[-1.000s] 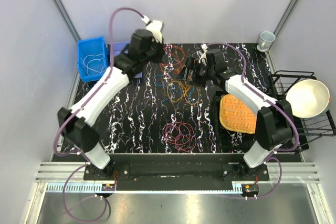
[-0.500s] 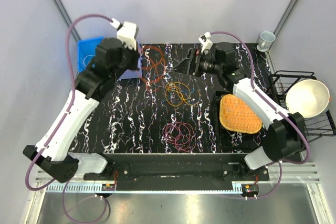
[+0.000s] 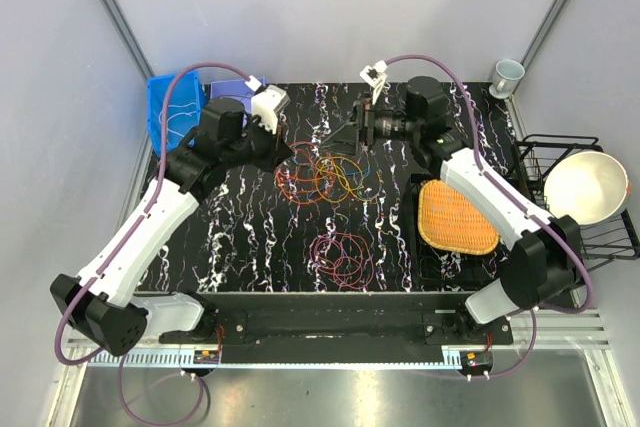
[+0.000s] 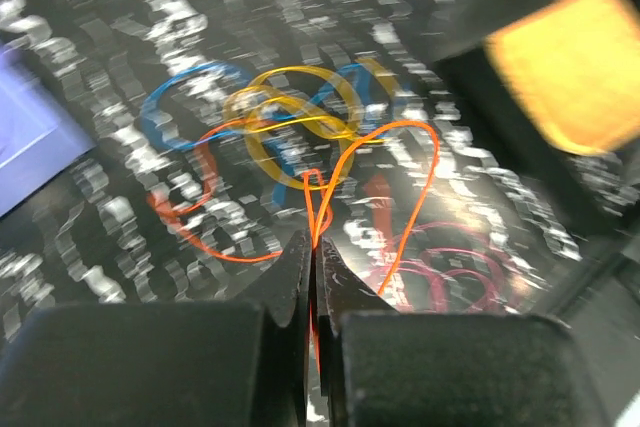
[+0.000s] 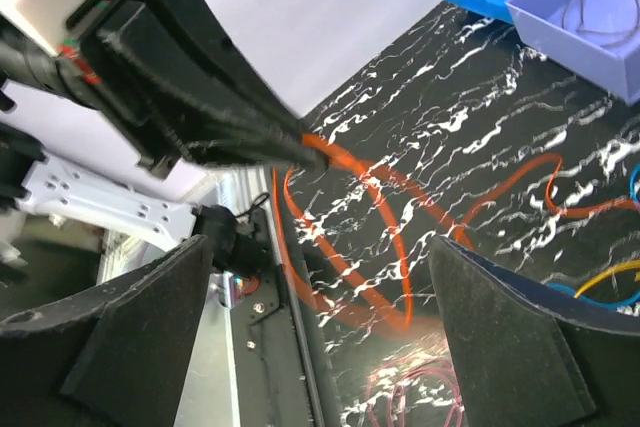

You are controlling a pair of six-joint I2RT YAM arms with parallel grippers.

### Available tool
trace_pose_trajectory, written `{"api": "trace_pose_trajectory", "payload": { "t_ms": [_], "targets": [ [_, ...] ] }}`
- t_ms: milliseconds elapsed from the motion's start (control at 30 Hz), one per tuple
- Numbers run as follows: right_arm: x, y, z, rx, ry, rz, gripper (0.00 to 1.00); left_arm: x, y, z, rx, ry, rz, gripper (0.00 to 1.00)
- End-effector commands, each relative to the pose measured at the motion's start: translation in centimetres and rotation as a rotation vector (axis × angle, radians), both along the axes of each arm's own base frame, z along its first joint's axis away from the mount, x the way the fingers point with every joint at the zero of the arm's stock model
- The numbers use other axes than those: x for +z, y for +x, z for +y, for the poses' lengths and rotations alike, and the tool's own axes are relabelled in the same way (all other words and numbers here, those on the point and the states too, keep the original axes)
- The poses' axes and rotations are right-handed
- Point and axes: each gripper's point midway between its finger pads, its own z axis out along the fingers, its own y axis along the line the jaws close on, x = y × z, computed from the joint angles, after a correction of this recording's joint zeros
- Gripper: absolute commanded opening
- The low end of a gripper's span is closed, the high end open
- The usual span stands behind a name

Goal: Untangle the cables

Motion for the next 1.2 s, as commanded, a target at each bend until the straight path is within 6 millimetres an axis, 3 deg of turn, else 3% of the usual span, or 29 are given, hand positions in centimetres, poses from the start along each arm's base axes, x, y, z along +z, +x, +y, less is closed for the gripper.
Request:
{"api": "trace_pose_trajectory", "payload": {
  "t_ms": [0,167,300,667,733,967,1067,1167],
  "targets": [
    [0.1,-0.6,2.1,0.069,-0.066,-0.124,0.93,2.7,-2.5,-2.6,-0.214,-0.126,-0.052,0.00],
    [-1.7,0.1,3.1,0.076,-0.094,-0.109,0.90,2.9,-3.4,-3.0,-0.258,-0.151,-0.061,0.00],
    [-2.7,-0.4,4.0,0.120,-0.108,-0.095,0.85,3.3,-4.0,-3.3,-0.289,-0.171,-0.065,0.00],
    [-4.0,-0.7,4.5,0.133,-0.133,-0.082,0.45,2.7,-3.5,-3.1,-0.269,-0.160,-0.055,0.00],
    [-4.1,-1.0,4.7,0.146,-0.131,-0.081,0.43,2.6,-3.4,-3.0,-0.260,-0.156,-0.055,0.00],
    [-4.1,-1.7,5.0,0.174,-0.127,-0.080,0.50,2.1,-2.3,-2.6,-0.207,-0.149,-0.036,0.00],
    [-4.0,-1.9,4.8,0.169,-0.131,-0.089,0.60,2.3,-2.3,-2.5,-0.220,-0.172,-0.020,0.00],
    [-3.7,-1.8,4.5,0.149,-0.138,-0.119,0.61,2.5,-2.5,-2.7,-0.241,-0.196,-0.010,0.00]
  ]
}}
